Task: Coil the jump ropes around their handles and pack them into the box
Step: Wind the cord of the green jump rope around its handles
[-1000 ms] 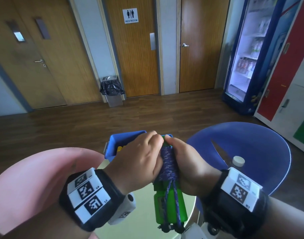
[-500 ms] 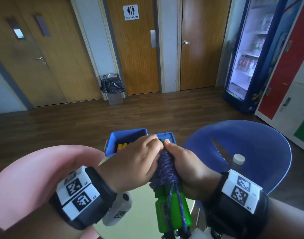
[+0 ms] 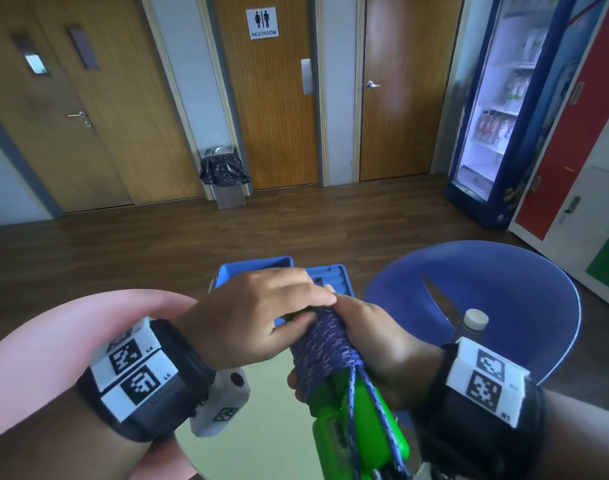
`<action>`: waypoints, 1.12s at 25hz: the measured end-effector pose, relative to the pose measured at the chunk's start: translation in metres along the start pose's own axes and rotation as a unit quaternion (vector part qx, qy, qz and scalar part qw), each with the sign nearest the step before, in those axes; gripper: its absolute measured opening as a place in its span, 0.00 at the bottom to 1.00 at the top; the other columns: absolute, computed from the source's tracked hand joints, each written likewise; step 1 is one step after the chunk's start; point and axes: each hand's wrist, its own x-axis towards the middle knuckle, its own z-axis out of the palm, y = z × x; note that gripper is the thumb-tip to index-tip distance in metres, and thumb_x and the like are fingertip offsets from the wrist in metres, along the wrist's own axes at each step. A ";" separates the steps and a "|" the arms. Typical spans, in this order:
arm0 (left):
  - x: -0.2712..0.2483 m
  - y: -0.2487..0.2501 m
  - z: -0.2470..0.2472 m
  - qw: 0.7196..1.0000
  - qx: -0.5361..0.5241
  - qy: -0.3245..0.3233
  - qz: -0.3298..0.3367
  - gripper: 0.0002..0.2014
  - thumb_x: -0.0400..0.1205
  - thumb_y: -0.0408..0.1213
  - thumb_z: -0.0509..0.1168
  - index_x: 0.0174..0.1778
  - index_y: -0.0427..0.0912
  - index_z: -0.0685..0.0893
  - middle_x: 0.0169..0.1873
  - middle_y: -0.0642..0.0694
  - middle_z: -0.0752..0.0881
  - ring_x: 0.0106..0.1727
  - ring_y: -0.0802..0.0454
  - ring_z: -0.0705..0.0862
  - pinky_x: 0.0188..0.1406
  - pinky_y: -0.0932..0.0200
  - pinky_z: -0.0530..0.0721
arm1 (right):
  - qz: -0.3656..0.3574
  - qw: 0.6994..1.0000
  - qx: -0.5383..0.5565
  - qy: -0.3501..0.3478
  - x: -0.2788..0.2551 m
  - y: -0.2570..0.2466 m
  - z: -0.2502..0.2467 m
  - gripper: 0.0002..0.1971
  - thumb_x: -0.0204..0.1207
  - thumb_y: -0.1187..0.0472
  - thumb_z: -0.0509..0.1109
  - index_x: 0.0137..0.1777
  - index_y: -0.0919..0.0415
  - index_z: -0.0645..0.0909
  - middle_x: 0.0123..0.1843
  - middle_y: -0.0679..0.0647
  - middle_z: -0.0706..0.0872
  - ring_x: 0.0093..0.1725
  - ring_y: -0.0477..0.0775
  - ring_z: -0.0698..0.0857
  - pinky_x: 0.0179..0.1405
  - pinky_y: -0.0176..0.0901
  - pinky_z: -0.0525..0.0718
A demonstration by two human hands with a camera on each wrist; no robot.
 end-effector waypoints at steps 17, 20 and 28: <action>0.000 0.002 0.024 0.999 0.026 -0.019 -0.026 0.09 0.86 0.33 0.57 0.58 0.46 0.79 0.41 0.46 0.79 0.38 0.47 0.79 0.36 0.51 0.80 | -0.003 1.000 0.017 0.001 0.024 0.010 -0.015 0.52 0.70 0.19 0.50 0.57 0.71 0.85 0.40 0.72 0.83 0.33 0.67 0.83 0.41 0.57 0.82; -0.002 0.002 0.028 0.998 0.046 -0.018 -0.027 0.09 0.86 0.34 0.57 0.59 0.47 0.78 0.41 0.45 0.79 0.39 0.47 0.79 0.35 0.48 0.80 | -0.009 1.000 0.028 -0.001 0.025 0.011 -0.019 0.52 0.72 0.20 0.50 0.61 0.73 0.83 0.42 0.73 0.82 0.34 0.68 0.83 0.40 0.57 0.82; -0.002 0.014 0.034 0.981 -0.053 0.103 -0.158 0.05 0.85 0.36 0.61 0.50 0.45 0.82 0.43 0.56 0.82 0.46 0.60 0.82 0.47 0.65 0.79 | -0.112 0.989 0.074 -0.058 0.025 0.008 -0.030 0.14 0.67 0.59 0.62 0.50 0.66 0.79 0.44 0.65 0.78 0.42 0.65 0.79 0.51 0.60 0.81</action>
